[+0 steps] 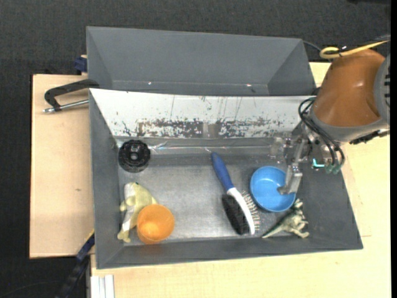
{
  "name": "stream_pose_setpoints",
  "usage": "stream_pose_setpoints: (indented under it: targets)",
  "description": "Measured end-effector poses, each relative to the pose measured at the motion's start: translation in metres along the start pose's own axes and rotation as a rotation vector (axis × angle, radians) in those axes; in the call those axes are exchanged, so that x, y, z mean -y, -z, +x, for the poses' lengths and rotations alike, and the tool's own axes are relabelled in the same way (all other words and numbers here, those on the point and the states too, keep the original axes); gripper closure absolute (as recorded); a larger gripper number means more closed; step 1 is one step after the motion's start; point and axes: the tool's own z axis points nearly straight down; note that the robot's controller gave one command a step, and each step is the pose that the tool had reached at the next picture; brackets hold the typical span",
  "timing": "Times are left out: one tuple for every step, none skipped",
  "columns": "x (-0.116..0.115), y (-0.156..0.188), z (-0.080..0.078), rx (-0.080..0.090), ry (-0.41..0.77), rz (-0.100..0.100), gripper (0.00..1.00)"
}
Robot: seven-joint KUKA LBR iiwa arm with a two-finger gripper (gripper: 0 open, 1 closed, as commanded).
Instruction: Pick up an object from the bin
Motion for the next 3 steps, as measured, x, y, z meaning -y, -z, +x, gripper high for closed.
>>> stream_pose_setpoints:
  targets:
    - [0.011,-0.076,0.017,0.013,0.201,0.003,0.0]
    - [0.03,-0.047,-0.009,0.015,0.497,0.006,0.0]
    - [0.009,-0.072,0.056,0.021,0.351,0.006,0.0]
